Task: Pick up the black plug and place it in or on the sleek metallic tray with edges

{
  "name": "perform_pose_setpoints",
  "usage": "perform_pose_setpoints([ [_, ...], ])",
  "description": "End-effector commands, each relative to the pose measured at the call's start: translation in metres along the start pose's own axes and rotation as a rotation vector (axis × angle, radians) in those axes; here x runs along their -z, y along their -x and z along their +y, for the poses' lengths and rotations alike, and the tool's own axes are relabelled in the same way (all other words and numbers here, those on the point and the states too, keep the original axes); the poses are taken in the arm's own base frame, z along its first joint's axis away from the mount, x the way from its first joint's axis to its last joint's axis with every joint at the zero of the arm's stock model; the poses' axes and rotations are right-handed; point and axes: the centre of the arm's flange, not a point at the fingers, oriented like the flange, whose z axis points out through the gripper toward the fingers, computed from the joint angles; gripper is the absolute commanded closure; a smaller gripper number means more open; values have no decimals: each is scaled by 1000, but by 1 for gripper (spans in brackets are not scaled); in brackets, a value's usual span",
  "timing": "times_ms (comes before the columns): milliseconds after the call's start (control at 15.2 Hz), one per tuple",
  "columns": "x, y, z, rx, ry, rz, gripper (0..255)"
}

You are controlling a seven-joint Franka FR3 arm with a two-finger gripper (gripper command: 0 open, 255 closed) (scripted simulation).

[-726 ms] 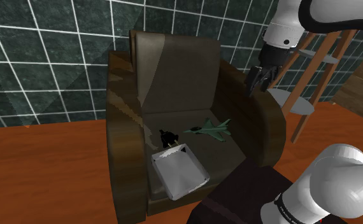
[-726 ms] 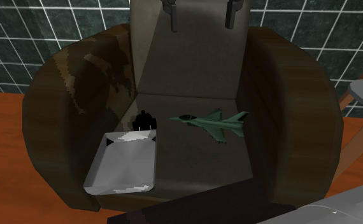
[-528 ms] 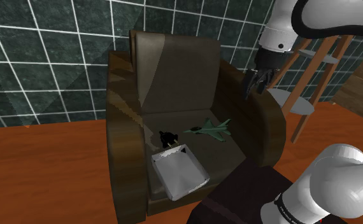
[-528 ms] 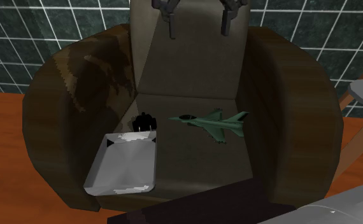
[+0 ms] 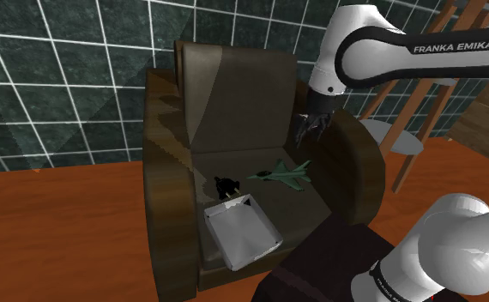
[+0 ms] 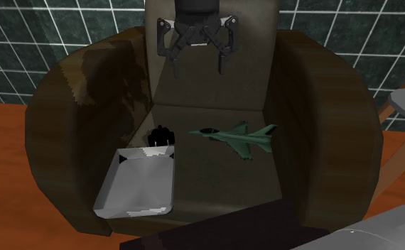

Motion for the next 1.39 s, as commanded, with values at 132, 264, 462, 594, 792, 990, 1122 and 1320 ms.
perform_pose_setpoints([
  [132,-40,-29,-17,13,-5,4,0],
  [264,-60,-45,-25,20,-8,5,0],
  [462,-90,-67,-38,30,-12,6,0],
  [594,-110,-82,-46,37,-14,7,0],
  [792,-139,-105,-59,47,-18,8,0],
  [990,-169,-127,-72,57,-21,10,0],
  [1122,-188,-142,-81,64,-24,11,0],
  [1320,-218,-164,-94,74,-27,12,0],
])
